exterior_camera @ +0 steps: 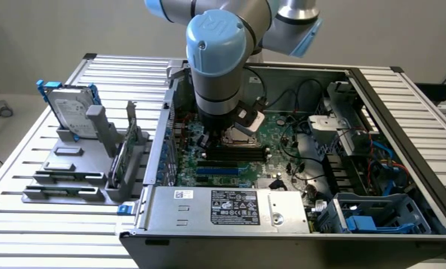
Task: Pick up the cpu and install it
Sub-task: 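Install the first cpu locking lever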
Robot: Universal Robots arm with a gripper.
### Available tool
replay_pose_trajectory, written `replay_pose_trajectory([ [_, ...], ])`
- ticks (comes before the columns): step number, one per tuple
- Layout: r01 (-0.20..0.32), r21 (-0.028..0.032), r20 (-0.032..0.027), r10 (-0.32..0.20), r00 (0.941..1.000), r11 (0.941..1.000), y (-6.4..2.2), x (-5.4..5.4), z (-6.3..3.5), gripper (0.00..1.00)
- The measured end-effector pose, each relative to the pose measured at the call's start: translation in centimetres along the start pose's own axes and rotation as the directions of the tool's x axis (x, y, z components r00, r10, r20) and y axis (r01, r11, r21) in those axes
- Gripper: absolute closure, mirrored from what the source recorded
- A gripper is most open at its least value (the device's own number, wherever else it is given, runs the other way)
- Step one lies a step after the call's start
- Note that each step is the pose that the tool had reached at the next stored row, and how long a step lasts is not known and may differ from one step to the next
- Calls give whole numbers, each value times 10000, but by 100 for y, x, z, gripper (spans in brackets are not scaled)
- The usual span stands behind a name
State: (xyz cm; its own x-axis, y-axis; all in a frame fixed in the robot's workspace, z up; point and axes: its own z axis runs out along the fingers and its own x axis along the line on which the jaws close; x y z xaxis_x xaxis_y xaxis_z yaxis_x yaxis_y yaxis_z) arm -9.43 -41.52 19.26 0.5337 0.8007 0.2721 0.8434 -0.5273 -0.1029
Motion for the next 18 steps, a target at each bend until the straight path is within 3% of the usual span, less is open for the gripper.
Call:
replay_pose_trajectory([
  [6,5,-17,0,-5,10000,10000,0,0,1,89],
  [18,13,-87,113,-12,9999,10000,-7,13,-51,89],
])
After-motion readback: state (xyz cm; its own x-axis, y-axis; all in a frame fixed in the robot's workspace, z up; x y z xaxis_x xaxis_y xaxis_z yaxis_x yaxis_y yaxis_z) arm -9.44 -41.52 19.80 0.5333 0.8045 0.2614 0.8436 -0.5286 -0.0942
